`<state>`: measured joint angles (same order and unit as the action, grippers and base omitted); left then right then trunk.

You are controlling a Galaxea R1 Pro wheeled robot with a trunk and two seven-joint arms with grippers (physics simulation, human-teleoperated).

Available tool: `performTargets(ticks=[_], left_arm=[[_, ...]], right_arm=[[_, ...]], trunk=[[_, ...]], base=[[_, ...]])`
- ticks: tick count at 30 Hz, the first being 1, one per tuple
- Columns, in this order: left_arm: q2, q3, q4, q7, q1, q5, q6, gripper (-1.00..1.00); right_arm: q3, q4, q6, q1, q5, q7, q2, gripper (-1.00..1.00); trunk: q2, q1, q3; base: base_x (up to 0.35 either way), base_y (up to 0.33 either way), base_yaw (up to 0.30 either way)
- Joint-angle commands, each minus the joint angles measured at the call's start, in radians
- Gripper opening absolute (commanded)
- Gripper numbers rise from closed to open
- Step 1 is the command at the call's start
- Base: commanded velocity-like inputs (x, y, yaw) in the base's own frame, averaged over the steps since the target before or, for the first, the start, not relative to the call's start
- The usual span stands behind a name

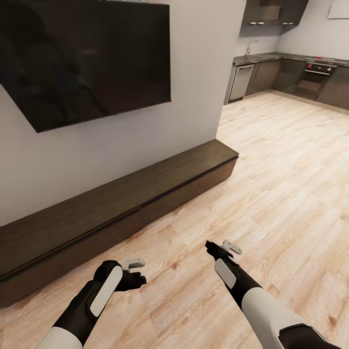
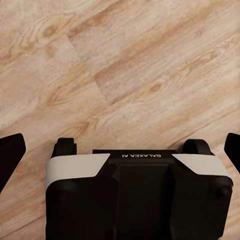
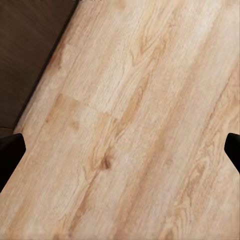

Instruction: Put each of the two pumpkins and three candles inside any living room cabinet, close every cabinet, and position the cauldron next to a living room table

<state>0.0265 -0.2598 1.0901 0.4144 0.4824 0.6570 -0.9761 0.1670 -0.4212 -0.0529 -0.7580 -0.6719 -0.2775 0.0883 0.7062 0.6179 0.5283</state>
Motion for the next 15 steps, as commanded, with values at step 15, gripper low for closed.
performTargets(ticks=[15], left_arm=[[0.001, -0.008, -0.083, 0.021, 0.001, -0.002, 0.013, 1.0]], right_arm=[[0.006, 0.004, 0.073, 0.108, 0.011, -0.182, -0.005, 1.0]], trunk=[[-0.104, -0.057, -0.046]], base=[[0.0, 0.0, 0.0]])
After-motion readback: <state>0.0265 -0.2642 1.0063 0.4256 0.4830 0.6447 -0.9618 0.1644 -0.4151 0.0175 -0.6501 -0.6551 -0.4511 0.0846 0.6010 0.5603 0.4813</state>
